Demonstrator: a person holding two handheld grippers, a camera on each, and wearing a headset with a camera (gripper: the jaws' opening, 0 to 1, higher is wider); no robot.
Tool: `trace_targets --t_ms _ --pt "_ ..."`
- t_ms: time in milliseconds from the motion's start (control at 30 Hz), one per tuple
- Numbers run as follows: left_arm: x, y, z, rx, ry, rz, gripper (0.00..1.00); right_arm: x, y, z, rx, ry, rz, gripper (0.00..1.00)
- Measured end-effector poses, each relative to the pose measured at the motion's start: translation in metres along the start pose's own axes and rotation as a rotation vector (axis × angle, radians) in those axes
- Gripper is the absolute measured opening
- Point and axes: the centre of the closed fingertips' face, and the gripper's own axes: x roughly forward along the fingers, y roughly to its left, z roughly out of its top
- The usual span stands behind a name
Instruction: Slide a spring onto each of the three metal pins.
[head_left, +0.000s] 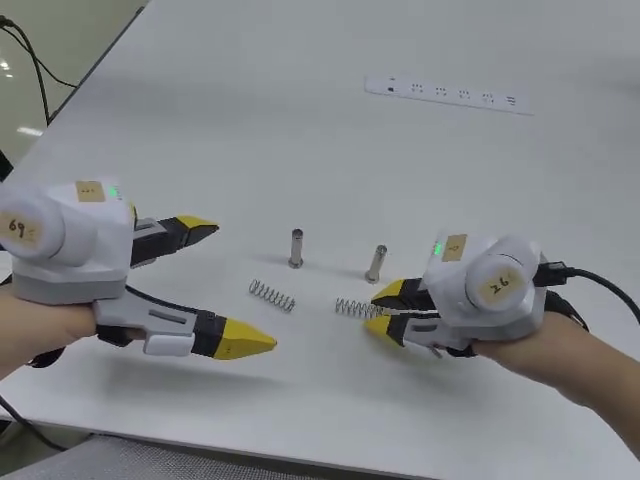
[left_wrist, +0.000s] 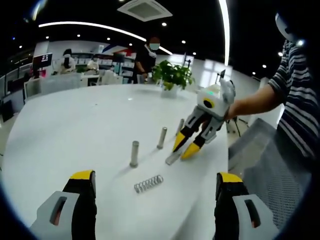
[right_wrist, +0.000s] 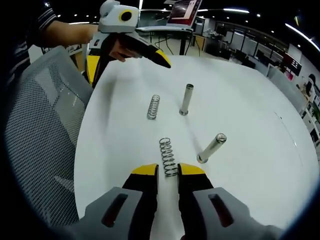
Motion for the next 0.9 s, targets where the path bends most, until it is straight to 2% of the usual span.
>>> trace_targets --t_ms 167,400,733,833,900 --pt "-0.001 -0.001 0.0 -0.001 0.0 0.0 0.97 0.001 -0.002 -0.004 -0.018 0.014 0.004 0.09" --pt "-0.001 -0.004 0.0 -0.005 -0.002 -0.003 0.97 0.0 0.001 -0.003 -0.021 0.005 0.025 0.07" --pt "-0.004 -0.012 -0.002 -0.005 0.008 -0.02 0.96 -0.015 0.005 -0.002 -0.036 -0.012 0.028 0.07" --pt "-0.004 -0.017 -0.001 -0.008 0.005 -0.042 0.94 -0.021 0.005 -0.001 -0.038 -0.019 0.027 0.07" --pt "-0.004 -0.021 -0.002 0.005 0.019 -0.053 0.93 -0.025 0.005 -0.001 -0.042 -0.022 0.027 0.07"
